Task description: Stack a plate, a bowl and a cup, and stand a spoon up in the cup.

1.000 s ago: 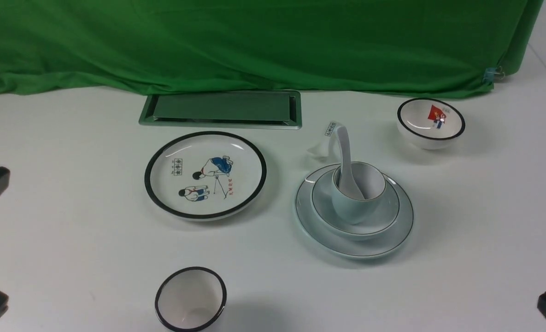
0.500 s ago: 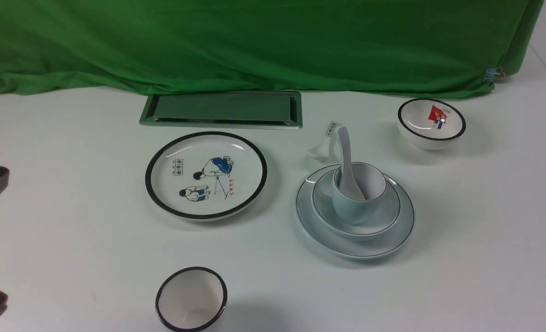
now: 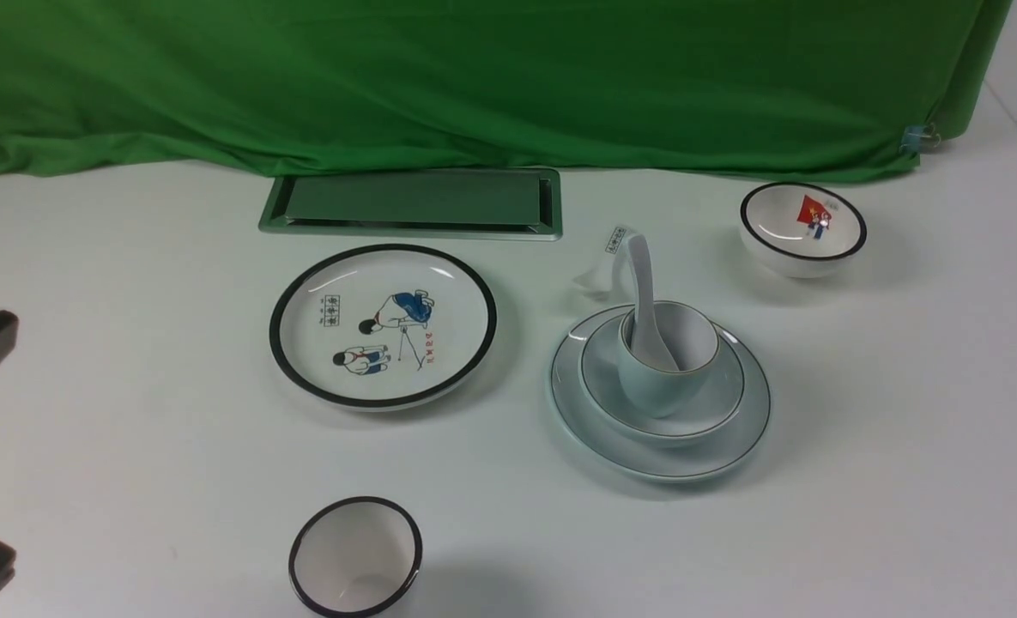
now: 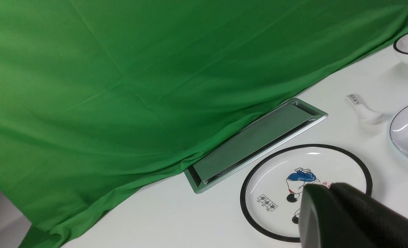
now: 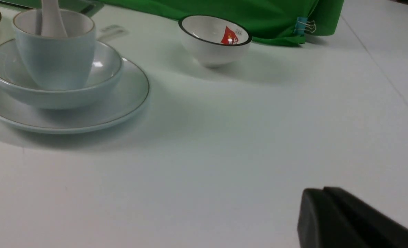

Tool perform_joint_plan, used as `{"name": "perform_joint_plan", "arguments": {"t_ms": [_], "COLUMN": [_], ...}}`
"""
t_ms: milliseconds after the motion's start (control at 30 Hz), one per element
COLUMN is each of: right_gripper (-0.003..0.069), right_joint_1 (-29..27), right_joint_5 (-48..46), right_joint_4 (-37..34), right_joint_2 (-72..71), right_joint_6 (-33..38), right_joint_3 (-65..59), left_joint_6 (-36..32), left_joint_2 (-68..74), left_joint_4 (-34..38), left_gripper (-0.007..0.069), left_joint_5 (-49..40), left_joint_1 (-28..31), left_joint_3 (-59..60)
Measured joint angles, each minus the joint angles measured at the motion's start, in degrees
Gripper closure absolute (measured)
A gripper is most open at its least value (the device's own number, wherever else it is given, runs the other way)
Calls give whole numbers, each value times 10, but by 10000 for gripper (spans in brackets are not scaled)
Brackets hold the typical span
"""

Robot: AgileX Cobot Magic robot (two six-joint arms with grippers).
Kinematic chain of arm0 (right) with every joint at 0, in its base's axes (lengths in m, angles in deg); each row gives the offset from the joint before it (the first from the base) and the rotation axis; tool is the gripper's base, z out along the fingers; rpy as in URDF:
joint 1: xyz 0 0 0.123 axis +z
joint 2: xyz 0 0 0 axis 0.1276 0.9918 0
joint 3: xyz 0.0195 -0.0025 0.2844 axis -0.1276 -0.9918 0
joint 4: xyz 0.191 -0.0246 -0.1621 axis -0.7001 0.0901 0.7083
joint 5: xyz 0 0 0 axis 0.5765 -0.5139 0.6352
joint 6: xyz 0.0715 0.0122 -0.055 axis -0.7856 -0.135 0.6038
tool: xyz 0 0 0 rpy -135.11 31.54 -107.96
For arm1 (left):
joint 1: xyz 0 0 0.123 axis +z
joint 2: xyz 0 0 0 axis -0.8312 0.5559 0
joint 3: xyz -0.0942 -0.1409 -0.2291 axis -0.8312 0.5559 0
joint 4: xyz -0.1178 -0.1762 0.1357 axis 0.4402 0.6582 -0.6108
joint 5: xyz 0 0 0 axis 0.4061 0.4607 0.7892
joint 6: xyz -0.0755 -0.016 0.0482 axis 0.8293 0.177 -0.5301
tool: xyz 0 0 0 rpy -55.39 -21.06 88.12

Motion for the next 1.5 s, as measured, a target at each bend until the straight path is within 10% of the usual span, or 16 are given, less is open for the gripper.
{"name": "perform_joint_plan", "arguments": {"t_ms": [700, 900, 1500], "right_gripper": [567, 557, 523], "right_joint_1": [0, 0, 0], "right_joint_5": [-2, -2, -1], "right_joint_4": [-1, -1, -1], "right_joint_2": [0, 0, 0], "right_joint_6": [0, 0, 0], "right_joint_3": [0, 0, 0], "left_joint_6": [3, 126, 213], "left_joint_2": [-109, -191, -226], "left_joint_4": [-45, -29, 37], "left_gripper": [656, 656, 656], "left_joint_5": [99, 151, 3], "left_joint_1": [5, 86, 163], "left_joint_3": [98, 217, 286]}}
